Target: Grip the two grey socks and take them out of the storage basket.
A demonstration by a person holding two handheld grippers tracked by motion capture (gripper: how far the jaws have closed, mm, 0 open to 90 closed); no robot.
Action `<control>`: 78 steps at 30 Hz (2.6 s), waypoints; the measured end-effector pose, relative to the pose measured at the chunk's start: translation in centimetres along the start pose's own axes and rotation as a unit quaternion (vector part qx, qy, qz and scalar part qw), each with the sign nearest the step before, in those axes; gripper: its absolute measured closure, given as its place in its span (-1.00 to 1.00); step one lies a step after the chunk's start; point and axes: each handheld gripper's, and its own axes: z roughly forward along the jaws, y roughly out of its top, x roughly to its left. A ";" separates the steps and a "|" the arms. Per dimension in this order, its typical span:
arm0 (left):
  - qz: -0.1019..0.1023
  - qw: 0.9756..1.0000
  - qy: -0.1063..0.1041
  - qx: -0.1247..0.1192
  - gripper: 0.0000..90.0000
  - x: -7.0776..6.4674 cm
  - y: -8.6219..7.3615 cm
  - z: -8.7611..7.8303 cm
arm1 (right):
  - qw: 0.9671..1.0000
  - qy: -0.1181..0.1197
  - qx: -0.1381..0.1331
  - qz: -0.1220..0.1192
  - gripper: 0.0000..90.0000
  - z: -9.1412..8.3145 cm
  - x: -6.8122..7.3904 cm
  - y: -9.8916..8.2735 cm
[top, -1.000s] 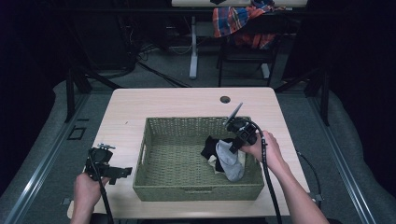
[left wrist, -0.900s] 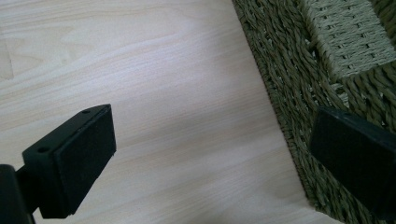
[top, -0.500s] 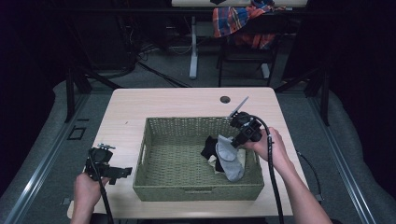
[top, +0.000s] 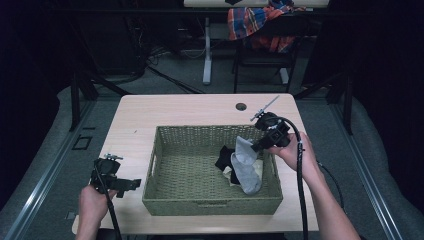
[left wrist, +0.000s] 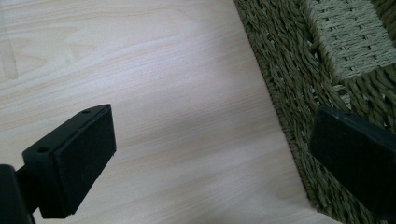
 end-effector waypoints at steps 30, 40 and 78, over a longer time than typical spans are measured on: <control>0.001 1.000 -0.002 0.001 -0.98 -0.1 0.0 0.0 | 0.997 -0.021 -0.066 0.035 0.90 -5.4 -2.0 -2.6; 0.000 1.000 -0.002 0.002 -0.98 -0.2 0.0 0.1 | 0.993 -0.029 -0.091 0.063 0.90 -7.2 -3.5 -4.3; 0.005 1.000 0.001 0.005 -0.98 -0.4 0.1 0.1 | 0.983 -0.077 -0.075 0.149 0.90 -8.0 -8.4 -8.4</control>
